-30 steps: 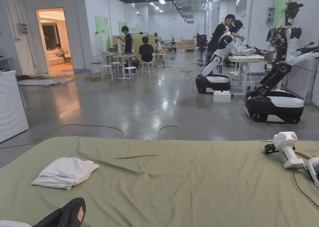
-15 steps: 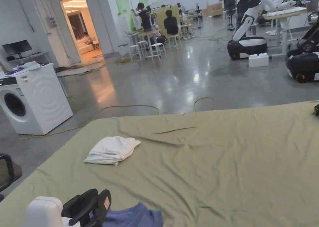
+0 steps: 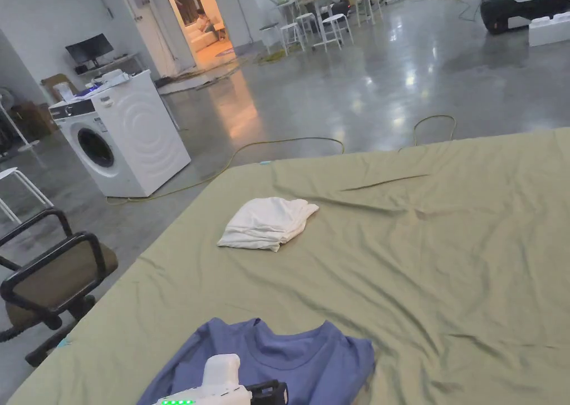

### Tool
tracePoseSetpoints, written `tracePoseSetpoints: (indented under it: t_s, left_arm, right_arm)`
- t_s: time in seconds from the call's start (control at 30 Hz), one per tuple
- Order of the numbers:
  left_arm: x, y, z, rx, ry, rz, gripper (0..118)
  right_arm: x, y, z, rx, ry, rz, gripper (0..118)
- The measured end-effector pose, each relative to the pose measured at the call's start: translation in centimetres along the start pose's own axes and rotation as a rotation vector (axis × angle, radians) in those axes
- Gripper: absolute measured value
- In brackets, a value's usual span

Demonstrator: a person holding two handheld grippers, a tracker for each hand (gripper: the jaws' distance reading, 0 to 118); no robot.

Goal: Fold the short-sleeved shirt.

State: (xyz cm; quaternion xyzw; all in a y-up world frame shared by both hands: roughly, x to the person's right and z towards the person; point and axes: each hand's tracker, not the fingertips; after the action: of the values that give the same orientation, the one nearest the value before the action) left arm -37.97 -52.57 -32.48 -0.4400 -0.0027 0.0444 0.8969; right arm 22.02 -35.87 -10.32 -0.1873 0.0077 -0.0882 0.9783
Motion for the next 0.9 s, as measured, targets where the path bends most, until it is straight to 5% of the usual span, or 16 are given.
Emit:
tracePoseSetpoints:
  t_s: [0.2,0.3,0.37,0.4,0.57,0.67,0.73,0.9]
  left_arm:
    - [-1.5,0.6,-5.9,-0.208,0.032,0.092,87]
    - [-0.9,0.9,-5.4,-0.165,0.069,0.100,80]
    - [-0.5,0.9,-5.0,-0.158,0.067,0.056,55]
    - [-0.3,1.0,-4.9,-0.154,0.065,0.054,0]
    - [-0.4,1.2,-6.0,-0.153,0.102,0.127,1]
    - [-0.2,3.4,-3.1,-0.030,-0.047,0.290,1]
    - [2.3,5.8,-0.7,0.064,-0.079,0.259,1]
    - [13.9,9.0,4.4,0.201,-0.441,0.102,1]
  right_arm:
    - [1.9,-0.6,0.1,-0.062,-0.102,-0.002,0]
    - [2.9,-1.2,-0.2,-0.086,-0.127,-0.037,0]
    - [3.6,-1.5,-0.3,-0.102,-0.127,-0.066,0]
    - [3.7,-1.7,-0.3,-0.110,-0.127,-0.076,0]
    - [5.1,-2.6,1.0,-0.110,-0.124,-0.082,0]
    - [5.8,-2.8,2.3,-0.096,-0.117,-0.069,0]
    - [6.2,-2.6,2.7,-0.115,-0.112,-0.080,0]
    - [6.6,-2.3,5.4,-0.054,-0.144,-0.082,0]
